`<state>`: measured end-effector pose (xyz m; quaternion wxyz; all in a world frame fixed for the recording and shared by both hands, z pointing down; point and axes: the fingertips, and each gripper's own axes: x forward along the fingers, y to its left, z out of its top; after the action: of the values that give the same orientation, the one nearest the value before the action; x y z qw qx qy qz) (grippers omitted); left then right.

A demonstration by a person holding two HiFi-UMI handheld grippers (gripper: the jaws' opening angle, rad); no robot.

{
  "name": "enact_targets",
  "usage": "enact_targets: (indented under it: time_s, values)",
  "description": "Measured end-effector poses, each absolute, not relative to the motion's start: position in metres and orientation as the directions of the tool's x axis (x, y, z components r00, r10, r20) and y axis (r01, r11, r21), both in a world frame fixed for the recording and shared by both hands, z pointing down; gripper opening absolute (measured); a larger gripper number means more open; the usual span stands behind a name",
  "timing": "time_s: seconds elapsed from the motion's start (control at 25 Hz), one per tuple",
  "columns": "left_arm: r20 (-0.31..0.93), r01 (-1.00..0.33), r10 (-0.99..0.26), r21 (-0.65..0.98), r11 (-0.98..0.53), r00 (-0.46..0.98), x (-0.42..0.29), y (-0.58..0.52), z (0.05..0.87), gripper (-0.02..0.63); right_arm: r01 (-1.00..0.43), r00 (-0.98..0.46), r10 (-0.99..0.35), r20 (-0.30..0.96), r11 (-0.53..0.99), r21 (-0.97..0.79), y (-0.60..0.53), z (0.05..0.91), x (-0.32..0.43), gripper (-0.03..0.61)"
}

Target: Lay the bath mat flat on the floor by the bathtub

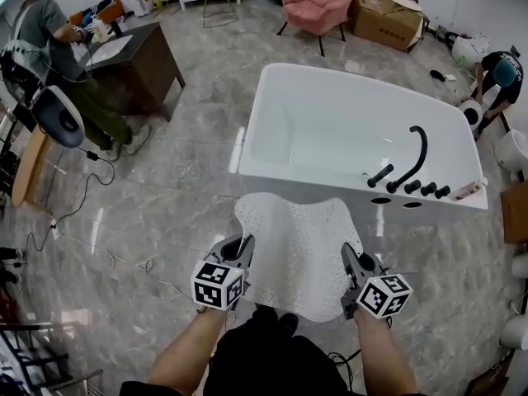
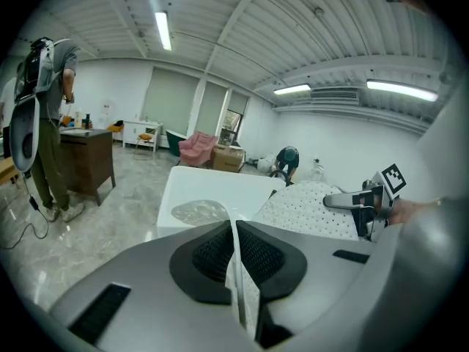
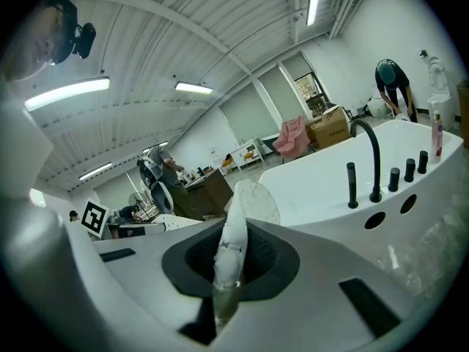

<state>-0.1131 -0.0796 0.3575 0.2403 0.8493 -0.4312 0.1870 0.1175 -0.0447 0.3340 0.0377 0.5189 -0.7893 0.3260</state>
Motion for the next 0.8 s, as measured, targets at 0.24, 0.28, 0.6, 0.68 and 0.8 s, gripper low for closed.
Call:
enact_targets:
  time_s: [0.24,0.28,0.6,0.68,0.8]
  values:
    - [0.544,-0.824,-0.633,0.237,-0.514,0.551,-0.106,-0.079,0.400,0.020,-0.845,-0.470,-0.775,0.422,0.256,-0.470,-0.042,0.382,0.129,0.028]
    - [0.554,-0.825,-0.626,0.242,-0.511,0.549,-0.105,-0.079,0.412,0.020,-0.846,-0.469,-0.769,0.435,0.249,-0.472,-0.043,0.393,0.128,0.028]
    - [0.601,-0.800,-0.555,0.270,-0.536,0.575,-0.085,-0.102,0.496,0.020,-0.869,-0.435,-0.729,0.529,0.185,-0.459,-0.067,0.475,0.132,0.028]
    - [0.613,-0.787,-0.532,0.271,-0.553,0.585,-0.086,-0.113,0.518,0.020,-0.876,-0.417,-0.724,0.549,0.161,-0.454,-0.080,0.498,0.132,0.029]
    - [0.627,-0.777,-0.507,0.275,-0.567,0.592,-0.092,-0.125,0.549,0.019,-0.882,-0.390,-0.728,0.564,0.118,-0.457,-0.095,0.524,0.136,0.028]
